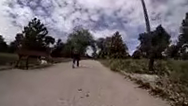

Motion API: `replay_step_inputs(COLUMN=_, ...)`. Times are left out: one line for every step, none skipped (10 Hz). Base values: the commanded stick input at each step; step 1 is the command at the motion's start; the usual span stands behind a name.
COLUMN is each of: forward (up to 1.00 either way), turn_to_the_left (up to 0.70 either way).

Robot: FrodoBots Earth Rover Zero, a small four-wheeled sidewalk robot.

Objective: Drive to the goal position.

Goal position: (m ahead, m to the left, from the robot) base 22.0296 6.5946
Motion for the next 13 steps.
replay_step_inputs(forward=0.7, turn_to_the_left=0.0)
replay_step_inputs(forward=0.71, turn_to_the_left=0.0)
replay_step_inputs(forward=0.85, turn_to_the_left=0.0)
replay_step_inputs(forward=0.85, turn_to_the_left=0.0)
replay_step_inputs(forward=0.85, turn_to_the_left=0.0)
replay_step_inputs(forward=0.85, turn_to_the_left=0.0)
replay_step_inputs(forward=0.85, turn_to_the_left=0.0)
replay_step_inputs(forward=0.85, turn_to_the_left=0.0)
replay_step_inputs(forward=0.85, turn_to_the_left=0.0)
replay_step_inputs(forward=0.85, turn_to_the_left=0.0)
replay_step_inputs(forward=0.85, turn_to_the_left=0.0)
replay_step_inputs(forward=0.85, turn_to_the_left=0.0)
replay_step_inputs(forward=0.85, turn_to_the_left=0.0)
